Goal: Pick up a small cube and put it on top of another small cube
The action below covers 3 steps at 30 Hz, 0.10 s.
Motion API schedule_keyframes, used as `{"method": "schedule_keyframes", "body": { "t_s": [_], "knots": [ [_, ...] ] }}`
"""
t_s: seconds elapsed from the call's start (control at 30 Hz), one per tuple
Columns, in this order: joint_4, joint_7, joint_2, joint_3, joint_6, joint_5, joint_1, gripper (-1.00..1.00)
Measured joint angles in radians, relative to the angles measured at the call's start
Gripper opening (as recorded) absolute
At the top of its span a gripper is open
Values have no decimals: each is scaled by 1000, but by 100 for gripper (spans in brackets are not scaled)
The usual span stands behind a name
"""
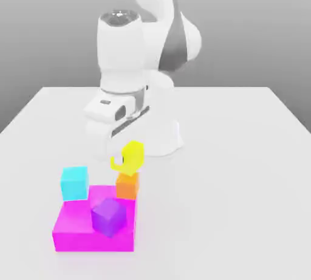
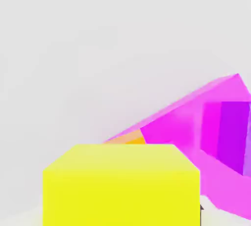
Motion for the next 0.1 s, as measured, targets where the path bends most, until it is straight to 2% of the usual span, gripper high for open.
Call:
{"method": "schedule_keyframes", "body": {
  "t_s": [0.1],
  "knots": [
    [0,0,0,0,0,0,0,100]
  ]
}}
